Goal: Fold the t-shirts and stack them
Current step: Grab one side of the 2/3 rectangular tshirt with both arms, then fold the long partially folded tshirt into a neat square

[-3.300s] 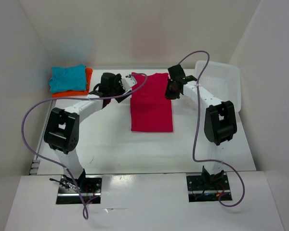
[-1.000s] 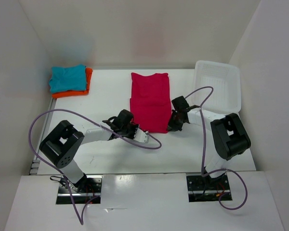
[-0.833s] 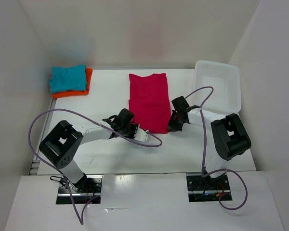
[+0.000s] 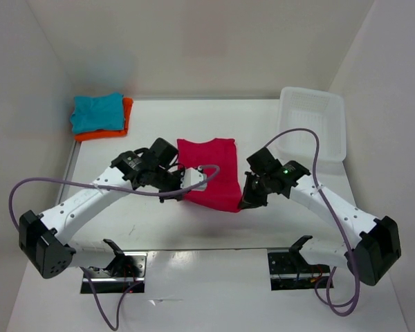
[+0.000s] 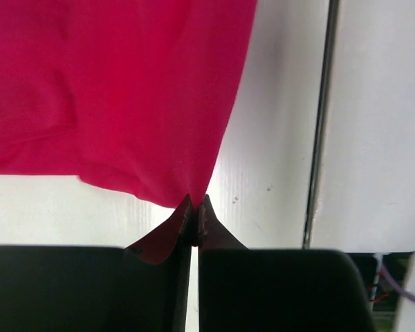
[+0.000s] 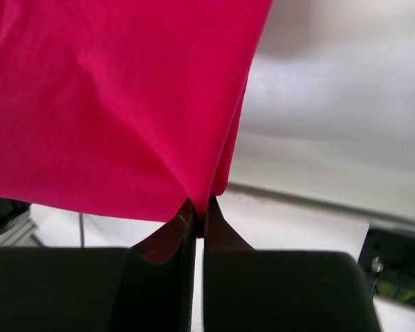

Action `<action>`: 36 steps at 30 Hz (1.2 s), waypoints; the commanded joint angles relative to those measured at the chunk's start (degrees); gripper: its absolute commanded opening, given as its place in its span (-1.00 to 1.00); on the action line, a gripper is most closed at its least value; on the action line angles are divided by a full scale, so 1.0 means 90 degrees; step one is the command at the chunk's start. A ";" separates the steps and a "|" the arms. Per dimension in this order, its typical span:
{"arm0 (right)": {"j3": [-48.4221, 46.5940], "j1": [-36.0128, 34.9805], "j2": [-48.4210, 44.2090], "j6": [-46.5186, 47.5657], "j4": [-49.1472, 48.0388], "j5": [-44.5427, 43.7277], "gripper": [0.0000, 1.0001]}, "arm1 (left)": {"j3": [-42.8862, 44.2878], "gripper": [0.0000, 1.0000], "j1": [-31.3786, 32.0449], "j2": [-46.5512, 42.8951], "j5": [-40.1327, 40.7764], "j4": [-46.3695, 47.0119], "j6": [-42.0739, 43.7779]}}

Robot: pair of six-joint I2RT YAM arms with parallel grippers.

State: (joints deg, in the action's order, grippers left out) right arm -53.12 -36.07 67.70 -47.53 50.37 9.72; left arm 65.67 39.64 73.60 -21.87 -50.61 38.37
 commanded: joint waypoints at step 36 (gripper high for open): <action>-0.4243 0.2319 0.4401 0.1530 -0.1076 0.1567 -1.00 | 0.0184 -1.00 -0.2187 0.1411 0.0710 0.4714 -0.2330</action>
State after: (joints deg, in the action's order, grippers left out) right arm -86.98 -15.92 104.99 -34.83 42.98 25.06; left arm 68.23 20.49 85.69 -17.26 -16.29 19.22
